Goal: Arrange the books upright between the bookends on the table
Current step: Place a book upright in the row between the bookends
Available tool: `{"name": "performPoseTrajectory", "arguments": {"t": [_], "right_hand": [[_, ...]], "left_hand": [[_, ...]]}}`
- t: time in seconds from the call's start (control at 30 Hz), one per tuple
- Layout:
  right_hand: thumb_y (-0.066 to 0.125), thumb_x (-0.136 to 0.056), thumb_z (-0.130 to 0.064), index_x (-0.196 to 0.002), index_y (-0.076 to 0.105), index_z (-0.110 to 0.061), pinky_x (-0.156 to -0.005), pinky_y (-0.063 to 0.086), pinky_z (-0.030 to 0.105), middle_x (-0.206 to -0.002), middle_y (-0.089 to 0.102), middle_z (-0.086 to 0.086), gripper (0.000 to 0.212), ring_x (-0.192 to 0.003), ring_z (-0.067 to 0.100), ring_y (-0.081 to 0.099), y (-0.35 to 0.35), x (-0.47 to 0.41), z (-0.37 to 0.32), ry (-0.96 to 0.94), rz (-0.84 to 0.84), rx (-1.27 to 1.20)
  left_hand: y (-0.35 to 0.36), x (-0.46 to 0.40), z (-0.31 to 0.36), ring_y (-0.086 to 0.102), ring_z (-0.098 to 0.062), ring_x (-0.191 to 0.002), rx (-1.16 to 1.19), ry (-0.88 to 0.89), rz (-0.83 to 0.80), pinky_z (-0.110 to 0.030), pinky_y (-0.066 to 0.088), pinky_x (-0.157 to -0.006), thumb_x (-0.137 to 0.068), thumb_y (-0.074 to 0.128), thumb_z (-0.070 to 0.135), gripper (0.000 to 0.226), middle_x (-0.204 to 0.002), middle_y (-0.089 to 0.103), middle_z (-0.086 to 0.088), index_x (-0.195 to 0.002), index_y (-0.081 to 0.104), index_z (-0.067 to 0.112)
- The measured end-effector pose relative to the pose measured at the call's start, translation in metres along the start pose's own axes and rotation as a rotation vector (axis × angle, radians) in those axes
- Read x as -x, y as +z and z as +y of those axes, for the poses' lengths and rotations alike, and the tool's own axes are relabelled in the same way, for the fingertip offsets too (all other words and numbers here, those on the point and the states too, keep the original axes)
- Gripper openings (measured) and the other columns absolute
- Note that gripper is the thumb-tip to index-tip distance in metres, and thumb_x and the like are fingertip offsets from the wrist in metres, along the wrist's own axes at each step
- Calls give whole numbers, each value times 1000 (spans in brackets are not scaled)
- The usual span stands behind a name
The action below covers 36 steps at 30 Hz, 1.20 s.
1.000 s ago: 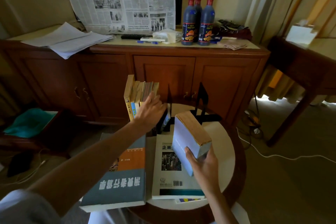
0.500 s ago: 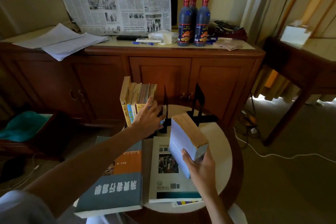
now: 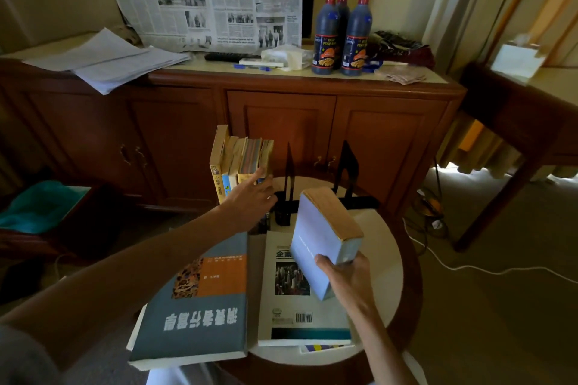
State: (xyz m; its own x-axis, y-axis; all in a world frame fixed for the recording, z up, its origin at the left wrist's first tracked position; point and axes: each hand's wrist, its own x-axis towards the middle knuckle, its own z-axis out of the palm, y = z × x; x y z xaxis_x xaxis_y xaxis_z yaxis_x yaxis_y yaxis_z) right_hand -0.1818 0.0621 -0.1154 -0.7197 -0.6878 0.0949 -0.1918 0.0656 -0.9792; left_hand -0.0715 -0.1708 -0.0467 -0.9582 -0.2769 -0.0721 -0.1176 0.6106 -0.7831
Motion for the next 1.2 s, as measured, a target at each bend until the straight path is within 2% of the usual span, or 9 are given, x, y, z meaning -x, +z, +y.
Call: {"name": "performPoseTrajectory", "arguments": {"t": [0.17, 0.33, 0.43, 0.57, 0.7, 0.83, 0.97, 1.07, 1.2], "right_hand": [[74, -80, -2, -59, 40, -17, -44, 32, 18, -42, 38, -9, 43, -39, 7, 35, 35, -20, -5, -1, 107, -60], [76, -80, -7, -61, 48, -22, -45, 35, 14, -46, 45, -11, 38, -39, 5, 44, 70, -30, -13, -97, 160, -35], [78, -80, -6, -59, 47, -29, -43, 35, 11, -42, 44, -13, 44, -38, 2, 48, 90, -33, -19, -139, 183, -5], [77, -79, -5, -66, 52, -30, -47, 37, 9, -51, 50, -13, 38, -44, 0, 52, 109, -42, -21, -139, 218, -25], [78, -79, -10, -67, 56, -25, -46, 43, 17, -56, 58, -7, 29, -47, 5, 54, 115, -53, -18, -62, 204, -55], [77, -80, -7, -75, 61, -22, -50, 44, 15, -63, 63, -9, 22, -53, 3, 58, 116, -65, -17, -45, 140, -82], [71, -78, 5, -67, 54, -23, -47, 38, 12, -51, 57, -17, 35, -46, -2, 51, 113, -79, -14, -13, 76, -120], [74, -77, 0, -85, 63, -17, -57, 48, 17, -71, 67, -10, 22, -63, 4, 64, 115, -84, -7, -20, 34, -127], [79, -73, -16, -112, 56, -11, -68, 55, 23, -93, 67, 5, 45, -81, 16, 68, 125, -85, 1, -53, 42, -113]], "left_hand": [[6, 1, -3, 39, -35, -137, 29, 27, 2, -58, 15, -118, -90, 60, 36, 47, -136, 57, -12, -130, 55, 12], [12, -1, -6, 32, -32, -143, 51, 21, 27, -58, 9, -121, -93, 56, 36, 46, -143, 53, -9, -134, 55, 15], [11, -1, -8, 26, -32, -146, 23, 27, 1, -58, 2, -119, -95, 50, 36, 49, -146, 50, -7, -139, 50, 15], [7, 1, -11, 32, -30, -142, 42, 46, -5, -57, 4, -120, -94, 52, 37, 47, -142, 55, -3, -136, 53, 16], [6, 2, -15, 30, -28, -143, 72, 61, -13, -56, 3, -120, -95, 51, 36, 48, -144, 53, -2, -138, 51, 17], [4, 4, -17, 26, -29, -145, 78, 80, -37, -56, 3, -121, -97, 50, 34, 49, -149, 47, -5, -141, 45, 14], [8, 2, -18, 30, -30, -142, 73, 92, -28, -57, 4, -120, -97, 50, 34, 49, -147, 49, -6, -141, 45, 14], [10, -1, -19, 32, -30, -141, 73, 107, -7, -57, 4, -120, -96, 49, 34, 48, -145, 50, -6, -139, 48, 14], [12, 0, -30, 44, -23, -131, 130, 123, 116, -51, 19, -119, -91, 53, 33, 42, -134, 60, -2, -129, 59, 19]]}}
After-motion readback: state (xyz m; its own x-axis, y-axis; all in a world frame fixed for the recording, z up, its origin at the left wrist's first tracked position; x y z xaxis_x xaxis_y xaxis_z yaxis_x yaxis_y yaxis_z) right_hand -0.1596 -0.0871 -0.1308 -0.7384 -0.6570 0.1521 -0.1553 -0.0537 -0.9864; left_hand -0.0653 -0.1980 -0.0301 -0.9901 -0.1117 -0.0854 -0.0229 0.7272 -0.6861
